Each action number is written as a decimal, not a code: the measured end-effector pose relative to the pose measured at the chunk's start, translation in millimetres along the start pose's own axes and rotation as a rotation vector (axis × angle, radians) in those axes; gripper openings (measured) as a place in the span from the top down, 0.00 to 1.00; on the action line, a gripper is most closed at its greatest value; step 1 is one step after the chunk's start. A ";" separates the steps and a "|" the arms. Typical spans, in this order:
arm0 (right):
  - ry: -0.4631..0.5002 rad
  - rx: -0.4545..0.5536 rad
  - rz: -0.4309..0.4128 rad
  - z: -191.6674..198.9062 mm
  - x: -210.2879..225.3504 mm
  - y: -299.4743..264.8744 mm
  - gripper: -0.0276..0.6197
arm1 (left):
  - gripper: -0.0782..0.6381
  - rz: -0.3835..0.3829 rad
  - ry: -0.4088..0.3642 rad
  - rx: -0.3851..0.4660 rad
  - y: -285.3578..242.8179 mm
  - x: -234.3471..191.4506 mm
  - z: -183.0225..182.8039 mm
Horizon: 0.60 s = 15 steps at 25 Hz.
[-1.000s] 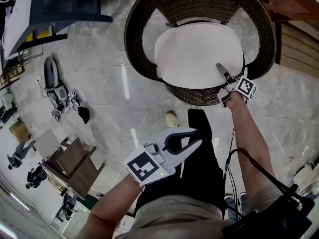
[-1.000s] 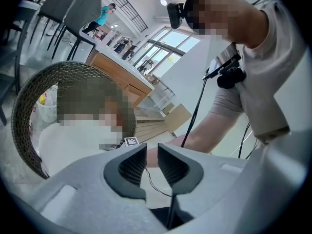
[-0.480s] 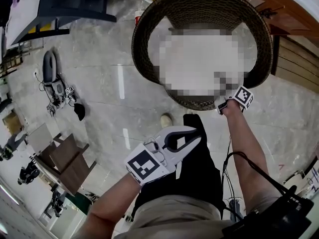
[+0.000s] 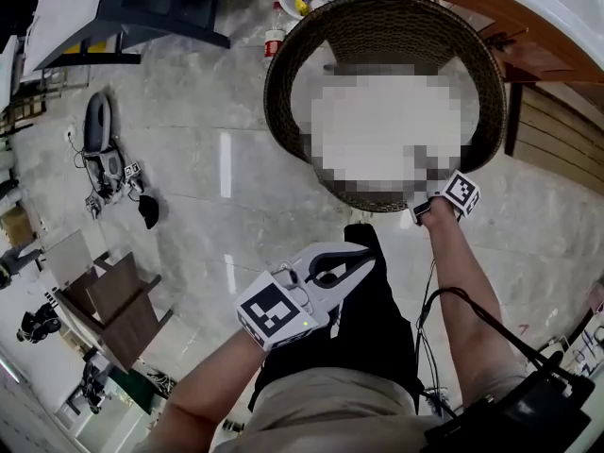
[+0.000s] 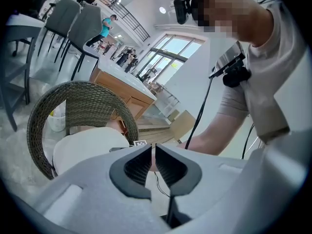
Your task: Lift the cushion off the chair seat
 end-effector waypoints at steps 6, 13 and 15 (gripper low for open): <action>0.031 0.031 -0.003 5.3 -21.9 34.8 0.88 | 0.88 0.002 -0.028 0.024 26.9 24.6 2.3; 0.081 0.047 -0.017 30.0 -62.8 84.6 0.88 | 0.88 0.006 -0.016 0.067 64.0 53.2 13.3; 0.098 0.051 -0.027 39.5 -79.3 101.2 0.88 | 0.88 0.007 -0.019 0.082 76.6 61.5 14.8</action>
Point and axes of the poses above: the fingertips, and each gripper's own axes: y backward along the fingers, x to its right, z out of its underside, the point moved 3 cm from there along y, backward along the fingers, and after that the axes turned 2 degrees about z, right-handed, at the moved point
